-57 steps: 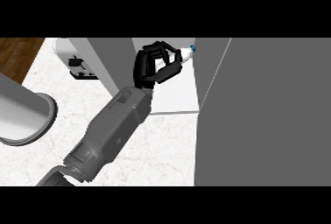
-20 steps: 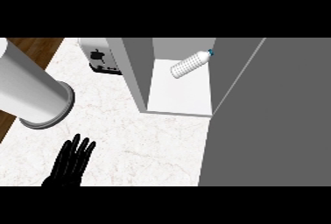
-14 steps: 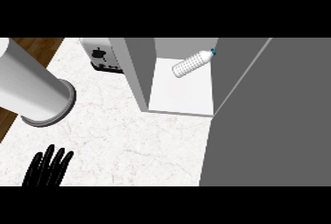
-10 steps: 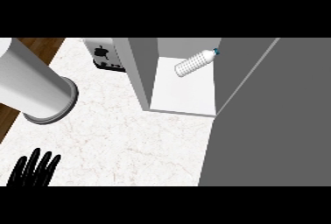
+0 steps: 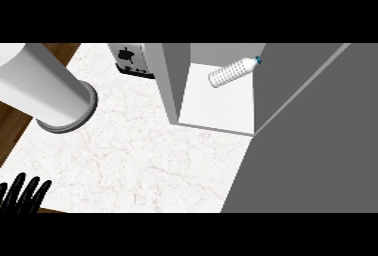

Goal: Pick up the bottled water, place it into the cabinet and close the cabinet

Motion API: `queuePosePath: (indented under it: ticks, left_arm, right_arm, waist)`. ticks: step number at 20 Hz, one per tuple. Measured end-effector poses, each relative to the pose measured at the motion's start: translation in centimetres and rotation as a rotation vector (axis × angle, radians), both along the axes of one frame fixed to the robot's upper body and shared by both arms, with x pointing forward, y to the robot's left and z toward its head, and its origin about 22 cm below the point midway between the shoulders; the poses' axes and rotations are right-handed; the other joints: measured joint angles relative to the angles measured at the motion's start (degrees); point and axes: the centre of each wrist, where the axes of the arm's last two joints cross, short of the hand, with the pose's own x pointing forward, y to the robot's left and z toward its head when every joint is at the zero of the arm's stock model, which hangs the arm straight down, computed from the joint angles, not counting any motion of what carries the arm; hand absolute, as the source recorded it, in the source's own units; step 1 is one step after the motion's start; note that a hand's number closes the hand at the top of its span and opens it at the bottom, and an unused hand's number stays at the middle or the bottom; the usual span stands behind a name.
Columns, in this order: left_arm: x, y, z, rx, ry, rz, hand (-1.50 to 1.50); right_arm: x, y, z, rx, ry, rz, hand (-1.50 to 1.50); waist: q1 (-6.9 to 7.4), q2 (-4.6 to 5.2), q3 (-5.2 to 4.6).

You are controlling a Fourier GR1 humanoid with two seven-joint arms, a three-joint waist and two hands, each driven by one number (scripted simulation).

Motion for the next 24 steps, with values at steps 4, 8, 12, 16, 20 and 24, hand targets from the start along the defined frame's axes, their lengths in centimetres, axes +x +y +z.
queuePosePath:
  ticks: [4,8,12,16,20,24]
  left_arm:
    - [0.2,0.7,0.4,0.016,-0.008,-0.003,-1.5]
    - [0.4,1.3,0.8,0.024,-0.01,-0.009,-1.5]
    - [0.9,1.9,1.3,0.036,-0.018,-0.013,-1.5]
    - [1.1,2.2,1.7,0.039,-0.026,-0.016,-1.5]
    - [1.5,2.5,2.0,0.042,-0.037,-0.02,-1.5]
    - [1.7,2.8,2.4,0.049,-0.038,-0.026,-1.5]
  right_arm:
    - [0.5,0.3,0.3,-0.024,-0.012,0.038,1.5]
    - [0.9,0.4,0.4,-0.031,-0.011,0.056,1.5]
    - [1.1,0.5,0.3,-0.02,0.003,0.05,1.5]
    - [1.4,0.7,0.0,0.012,0.039,0.032,1.5]
    - [2.4,1.1,-0.7,0.064,0.105,-0.002,1.5]
    - [4.2,1.9,-1.4,0.137,0.194,-0.041,1.5]
  waist:
    - [0.56,0.18,-0.1]
    - [0.96,0.57,-0.23]
    - [1.14,0.9,-0.29]
    - [1.82,1.26,-0.3]
    - [2.37,1.89,-0.15]
    - [3.31,2.13,0.04]
